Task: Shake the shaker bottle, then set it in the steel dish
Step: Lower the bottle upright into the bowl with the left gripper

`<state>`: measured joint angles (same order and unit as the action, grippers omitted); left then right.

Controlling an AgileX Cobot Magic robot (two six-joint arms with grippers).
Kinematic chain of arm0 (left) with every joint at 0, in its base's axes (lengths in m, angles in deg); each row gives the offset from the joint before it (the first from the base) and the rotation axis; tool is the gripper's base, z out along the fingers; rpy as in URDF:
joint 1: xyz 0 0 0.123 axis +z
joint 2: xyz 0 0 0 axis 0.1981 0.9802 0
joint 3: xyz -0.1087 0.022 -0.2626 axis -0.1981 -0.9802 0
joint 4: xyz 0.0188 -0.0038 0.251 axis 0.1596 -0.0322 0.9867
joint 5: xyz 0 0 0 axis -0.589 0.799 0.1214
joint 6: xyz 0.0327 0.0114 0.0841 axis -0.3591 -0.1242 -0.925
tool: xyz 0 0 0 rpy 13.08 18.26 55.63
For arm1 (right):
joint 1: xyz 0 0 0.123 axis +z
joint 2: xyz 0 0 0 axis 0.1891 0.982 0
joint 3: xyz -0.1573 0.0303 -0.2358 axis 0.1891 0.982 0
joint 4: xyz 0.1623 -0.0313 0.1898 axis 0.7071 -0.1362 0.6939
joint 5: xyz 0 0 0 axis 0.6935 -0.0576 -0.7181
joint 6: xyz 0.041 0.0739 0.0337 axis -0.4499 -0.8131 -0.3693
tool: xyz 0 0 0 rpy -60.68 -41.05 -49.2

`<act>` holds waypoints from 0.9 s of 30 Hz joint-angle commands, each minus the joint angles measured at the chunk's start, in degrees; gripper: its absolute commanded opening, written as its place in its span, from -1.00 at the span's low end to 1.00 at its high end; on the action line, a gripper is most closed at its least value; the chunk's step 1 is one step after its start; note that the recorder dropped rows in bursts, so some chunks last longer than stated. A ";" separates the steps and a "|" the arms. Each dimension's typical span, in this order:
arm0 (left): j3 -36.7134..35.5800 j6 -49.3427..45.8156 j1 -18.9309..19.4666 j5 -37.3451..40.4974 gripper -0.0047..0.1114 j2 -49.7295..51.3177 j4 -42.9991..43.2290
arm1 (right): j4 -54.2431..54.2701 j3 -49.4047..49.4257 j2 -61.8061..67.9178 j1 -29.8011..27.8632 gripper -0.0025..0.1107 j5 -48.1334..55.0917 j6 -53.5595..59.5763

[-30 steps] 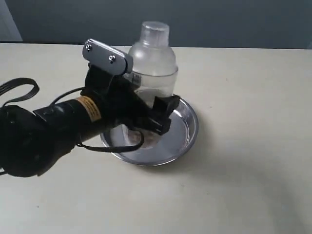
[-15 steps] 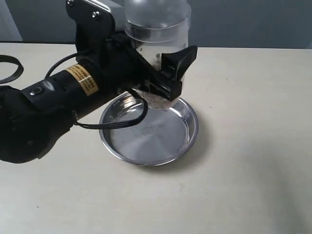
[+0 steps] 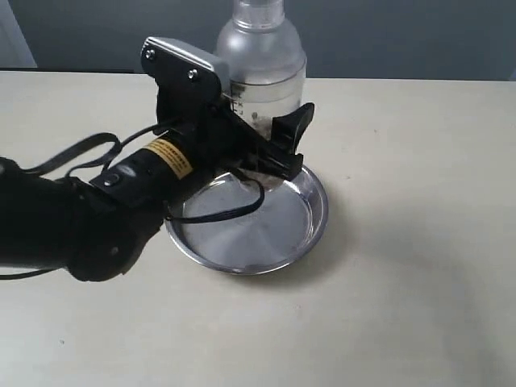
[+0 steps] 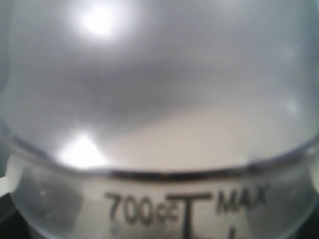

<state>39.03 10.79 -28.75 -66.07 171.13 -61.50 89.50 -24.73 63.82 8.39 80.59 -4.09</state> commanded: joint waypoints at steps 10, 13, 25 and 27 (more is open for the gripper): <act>0.23 2.68 -0.03 -14.16 -0.92 10.35 -6.73 | -0.07 0.07 -0.22 -0.20 -0.97 -0.76 0.01; 0.23 3.66 -0.03 -16.13 -0.92 11.99 -7.44 | -0.07 0.07 -0.22 -0.20 -0.97 -0.76 0.01; 0.23 5.02 -0.03 -18.88 -0.92 18.97 -11.76 | -0.07 0.07 -0.22 -0.20 -0.97 -0.76 0.01; 0.23 5.02 -0.03 -18.88 -0.92 19.70 -13.05 | -0.07 0.07 -0.22 -0.20 -0.97 -0.76 0.01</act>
<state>39.13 15.35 -28.75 -81.56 190.06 -72.64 89.50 -24.73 63.82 8.39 80.59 -4.09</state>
